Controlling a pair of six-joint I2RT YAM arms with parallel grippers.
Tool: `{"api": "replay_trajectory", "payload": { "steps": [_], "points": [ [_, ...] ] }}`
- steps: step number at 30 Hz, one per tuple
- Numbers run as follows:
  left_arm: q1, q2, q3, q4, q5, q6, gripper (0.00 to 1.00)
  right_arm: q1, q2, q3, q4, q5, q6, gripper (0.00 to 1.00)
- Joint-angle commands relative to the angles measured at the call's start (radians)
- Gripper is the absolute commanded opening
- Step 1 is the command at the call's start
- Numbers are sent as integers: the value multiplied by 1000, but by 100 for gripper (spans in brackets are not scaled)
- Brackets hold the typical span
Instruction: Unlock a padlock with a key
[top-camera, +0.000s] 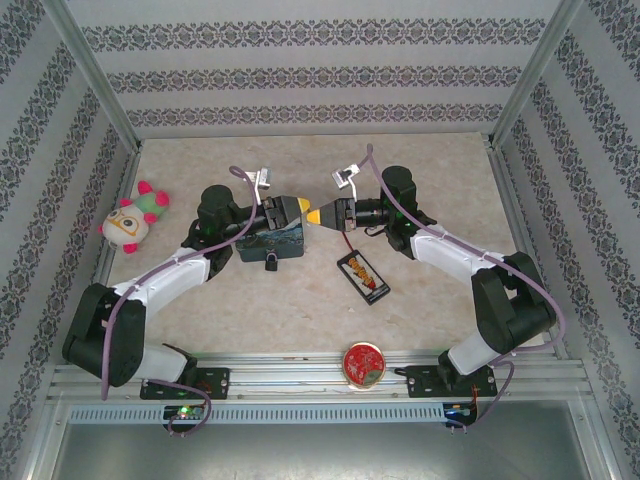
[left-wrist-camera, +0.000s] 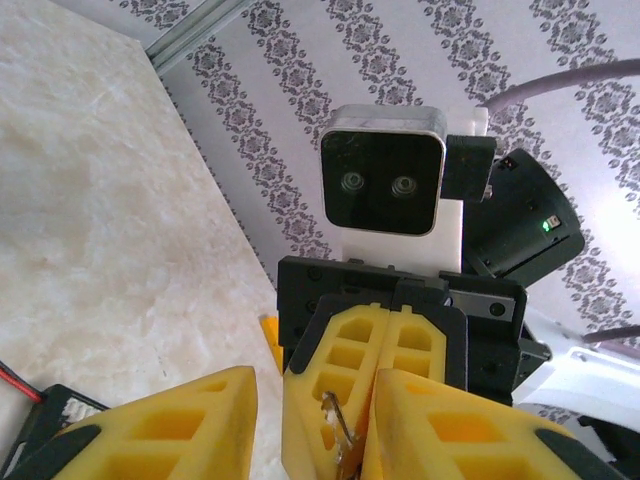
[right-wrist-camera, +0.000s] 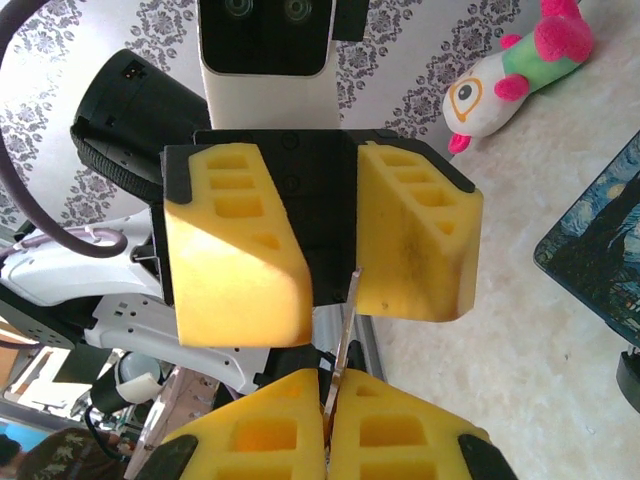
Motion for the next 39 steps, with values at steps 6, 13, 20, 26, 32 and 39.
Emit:
{"api": "replay_trajectory", "payload": {
  "steps": [6,13,20,26,32,39],
  "points": [
    [-15,-9,1,95,16,-37,21,19,-13,17,46,-12,6,0],
    [-21,-31,-24,97,-5,-54,0,18,-26,8,42,4,7,3],
    [-25,-134,-79,6,-158,2,0,-12,-59,-60,27,87,24,41],
    [-32,-162,-124,26,-201,2,0,-7,-122,-135,31,209,49,42],
    [-48,-136,-139,53,-207,-20,0,32,-207,-225,35,376,53,37],
    [-65,-143,-157,51,-227,-20,0,95,-307,-287,23,531,37,38]
  ]
}}
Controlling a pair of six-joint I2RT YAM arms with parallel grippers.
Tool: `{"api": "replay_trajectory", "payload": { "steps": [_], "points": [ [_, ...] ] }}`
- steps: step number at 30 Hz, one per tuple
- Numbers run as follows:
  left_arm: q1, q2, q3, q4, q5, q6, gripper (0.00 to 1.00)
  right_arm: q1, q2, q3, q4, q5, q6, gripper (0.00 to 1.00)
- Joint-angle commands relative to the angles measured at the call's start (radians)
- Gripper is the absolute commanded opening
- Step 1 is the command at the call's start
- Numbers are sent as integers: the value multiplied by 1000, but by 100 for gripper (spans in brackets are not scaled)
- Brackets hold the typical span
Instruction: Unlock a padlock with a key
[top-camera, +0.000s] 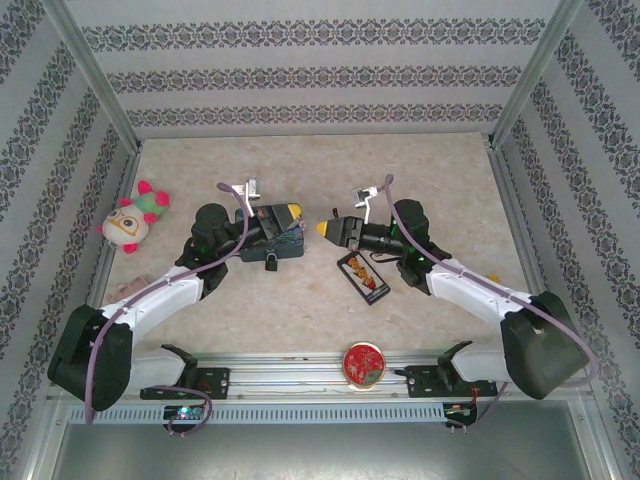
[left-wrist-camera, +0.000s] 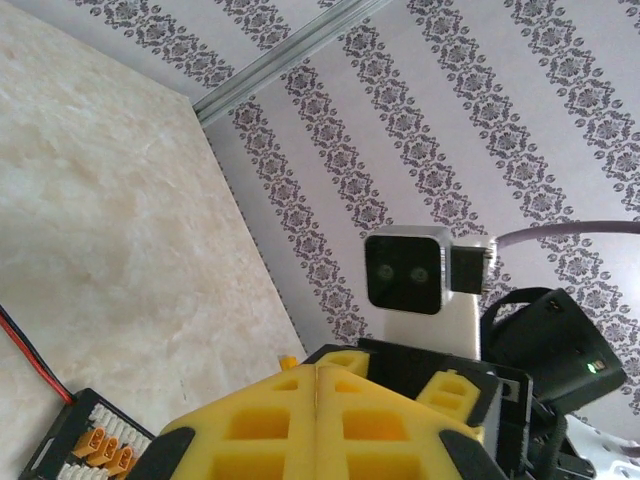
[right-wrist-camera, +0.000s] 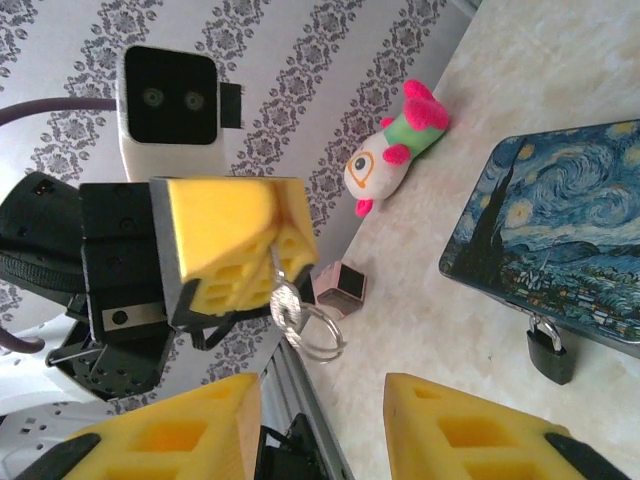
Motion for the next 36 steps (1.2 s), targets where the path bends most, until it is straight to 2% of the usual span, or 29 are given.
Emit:
{"api": "replay_trajectory", "payload": {
  "steps": [1,20,36],
  "points": [
    [-21,-7,-21,39,-15,2,0,25,-40,-14,19,101,-22,38],
    [-45,32,-29,132,-19,-47,0,85,48,56,30,84,-49,35],
    [-47,57,-26,181,-15,-89,0,79,60,71,48,63,-48,29]
  ]
}}
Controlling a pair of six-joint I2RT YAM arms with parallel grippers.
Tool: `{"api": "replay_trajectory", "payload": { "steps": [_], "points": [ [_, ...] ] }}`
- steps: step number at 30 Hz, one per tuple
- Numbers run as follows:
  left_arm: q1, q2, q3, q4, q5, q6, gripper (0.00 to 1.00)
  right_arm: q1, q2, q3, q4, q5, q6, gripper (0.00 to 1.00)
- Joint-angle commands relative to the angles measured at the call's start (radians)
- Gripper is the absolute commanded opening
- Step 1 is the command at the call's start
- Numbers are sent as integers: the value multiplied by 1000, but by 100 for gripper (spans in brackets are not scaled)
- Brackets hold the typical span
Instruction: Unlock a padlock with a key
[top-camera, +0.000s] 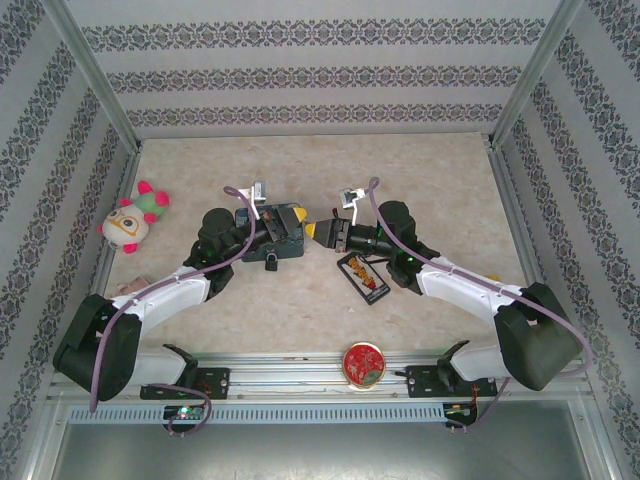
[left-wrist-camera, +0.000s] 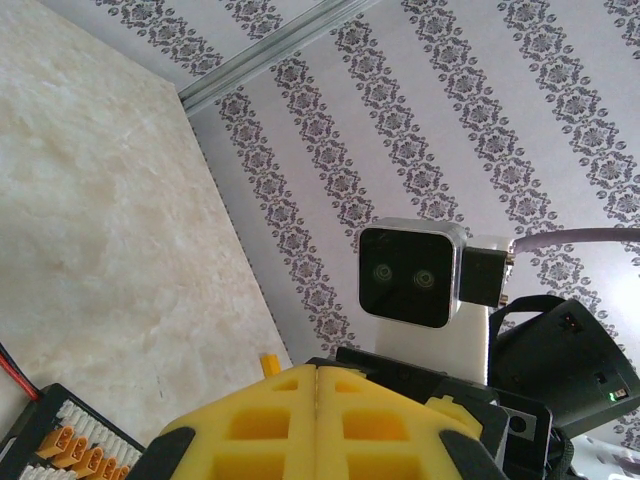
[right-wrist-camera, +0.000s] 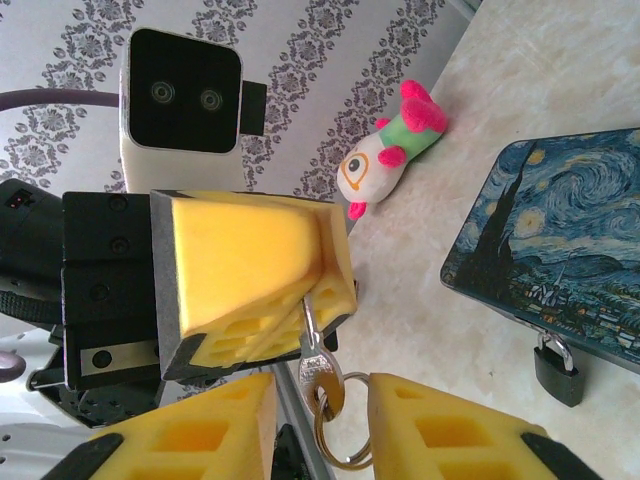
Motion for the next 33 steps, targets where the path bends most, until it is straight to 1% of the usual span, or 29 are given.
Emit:
{"api": "replay_trajectory", "payload": {
  "steps": [1,5,13,33],
  "points": [
    [-16,1,-2,67,-2,-16,0,4,-2,29,42,-18,-19,28],
    [-17,7,-3,72,-5,-23,0,3,-2,26,53,-20,-18,25],
    [-23,22,0,93,-1,-41,0,-14,1,27,82,-33,-9,27],
    [-24,59,-2,142,-32,-65,0,-30,4,14,93,-56,6,21]
  ]
}}
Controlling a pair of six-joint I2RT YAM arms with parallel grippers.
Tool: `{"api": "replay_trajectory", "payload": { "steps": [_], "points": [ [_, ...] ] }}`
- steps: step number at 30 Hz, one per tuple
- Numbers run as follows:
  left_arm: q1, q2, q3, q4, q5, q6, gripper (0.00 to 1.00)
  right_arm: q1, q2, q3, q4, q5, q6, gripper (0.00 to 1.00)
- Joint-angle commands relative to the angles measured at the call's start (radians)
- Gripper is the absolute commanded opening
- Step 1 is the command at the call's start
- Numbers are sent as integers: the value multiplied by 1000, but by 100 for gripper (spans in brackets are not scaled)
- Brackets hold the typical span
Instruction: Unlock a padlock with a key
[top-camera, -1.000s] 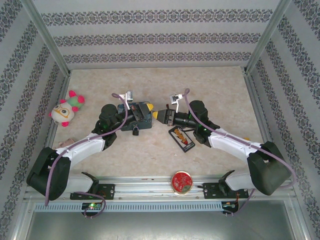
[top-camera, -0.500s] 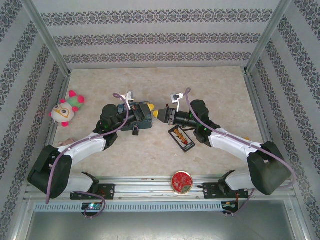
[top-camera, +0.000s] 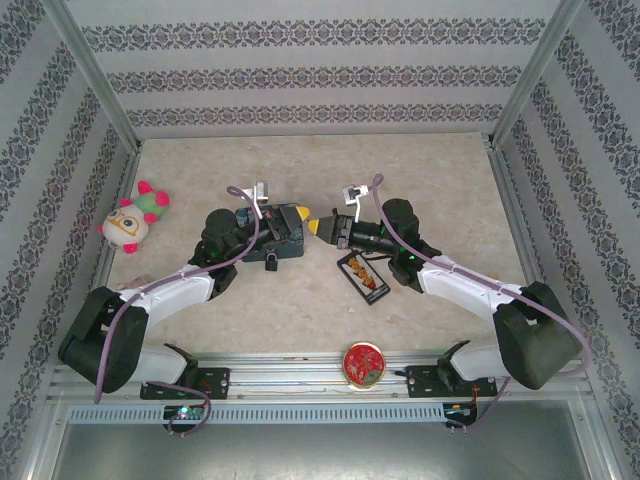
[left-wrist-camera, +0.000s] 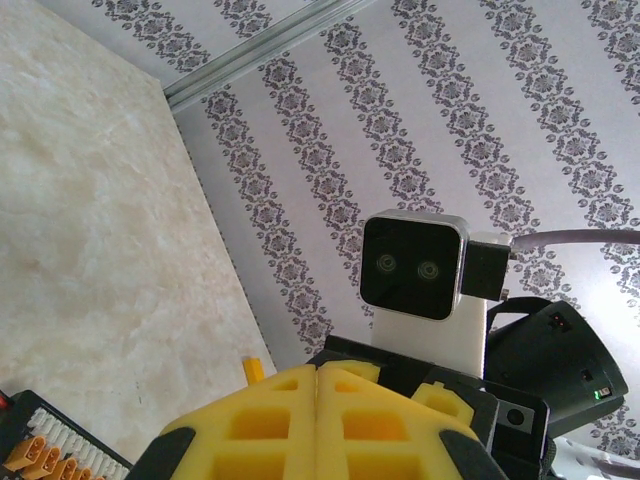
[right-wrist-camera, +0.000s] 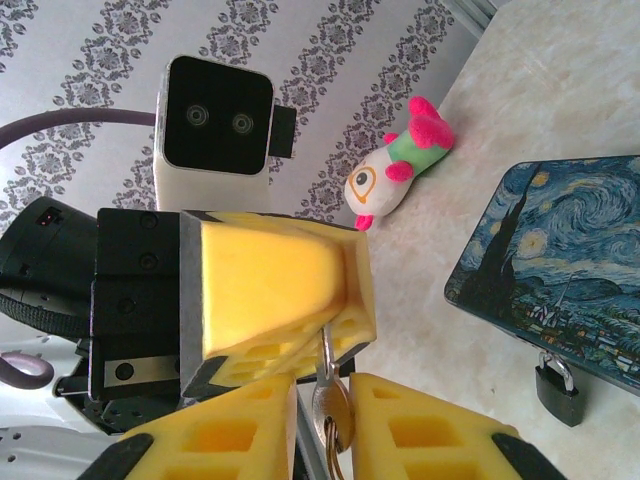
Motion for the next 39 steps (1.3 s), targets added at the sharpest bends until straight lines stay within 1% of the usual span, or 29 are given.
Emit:
{"api": "replay_trajectory", "payload": {
  "steps": [1,6,12,13,17,21,23,26,27,28,30,33,35,39],
  "points": [
    [-12,12,-3,62,-30,-13,0,-7,-2,14,52,-29,3,20],
    [-12,14,-5,65,-40,-15,0,-9,-1,9,52,-33,4,19],
    [-12,24,-5,77,-46,-24,0,-11,0,3,56,-34,5,19],
    [-12,25,-5,80,-46,-26,0,-10,0,3,59,-34,6,18],
    [-12,34,-2,85,-49,-30,0,-10,2,4,64,-39,7,9],
    [-12,41,-1,92,-57,-35,0,-12,6,6,67,-43,12,2],
    [-12,43,0,94,-59,-36,0,-14,7,6,70,-45,14,0],
    [-12,43,-2,89,-64,-36,0,-20,6,3,71,-43,17,0],
    [-12,39,-3,85,-67,-36,2,-21,5,1,73,-43,19,0],
    [-12,37,-5,82,-69,-35,9,-22,4,0,73,-43,20,0],
    [-12,27,-7,68,-74,-27,31,-25,2,-5,72,-42,21,0],
    [-12,-5,-8,19,-88,-4,58,-34,-5,-17,65,-39,28,0],
    [-12,-40,-14,-30,-108,24,70,-41,-10,-27,44,-32,27,0],
    [-12,-163,-41,-210,-203,114,88,-45,-39,-67,-9,-11,4,0]
  ]
}}
